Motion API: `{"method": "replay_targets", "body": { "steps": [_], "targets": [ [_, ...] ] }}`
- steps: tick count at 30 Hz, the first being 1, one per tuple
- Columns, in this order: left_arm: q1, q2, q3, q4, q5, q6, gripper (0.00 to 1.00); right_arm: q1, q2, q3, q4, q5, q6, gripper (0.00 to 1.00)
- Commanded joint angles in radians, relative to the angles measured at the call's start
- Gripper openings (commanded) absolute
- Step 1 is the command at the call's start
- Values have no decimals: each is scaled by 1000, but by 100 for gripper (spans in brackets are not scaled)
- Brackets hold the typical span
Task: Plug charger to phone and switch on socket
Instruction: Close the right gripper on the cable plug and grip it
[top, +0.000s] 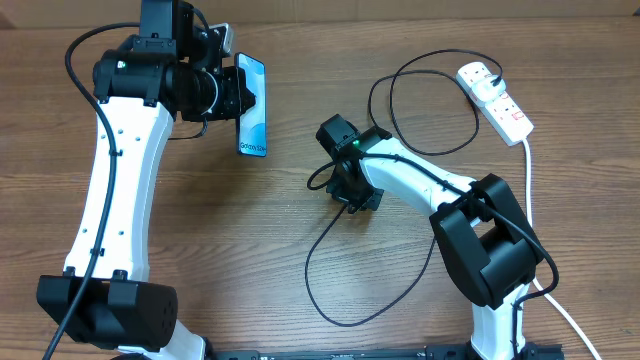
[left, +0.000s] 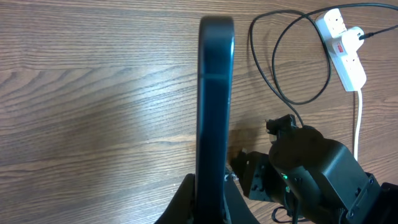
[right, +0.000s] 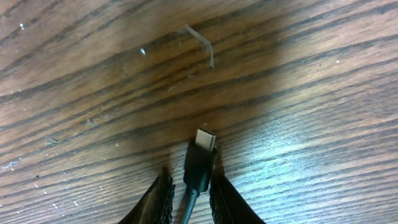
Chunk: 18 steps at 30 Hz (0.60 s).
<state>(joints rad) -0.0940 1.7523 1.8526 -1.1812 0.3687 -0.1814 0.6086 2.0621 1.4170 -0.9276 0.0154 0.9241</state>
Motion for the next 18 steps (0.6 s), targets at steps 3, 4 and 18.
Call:
{"method": "replay_targets", "body": {
  "steps": [3, 4, 18],
  "targets": [
    [0, -6, 14, 8, 6, -7, 4, -4, 16, -4, 14, 17, -10, 21],
    [0, -6, 14, 8, 6, -7, 4, -4, 16, -4, 16, 17, -13, 21],
    [0, -6, 14, 8, 16, -7, 4, -5, 14, 2, 19, 6, -40, 9]
  ]
}}
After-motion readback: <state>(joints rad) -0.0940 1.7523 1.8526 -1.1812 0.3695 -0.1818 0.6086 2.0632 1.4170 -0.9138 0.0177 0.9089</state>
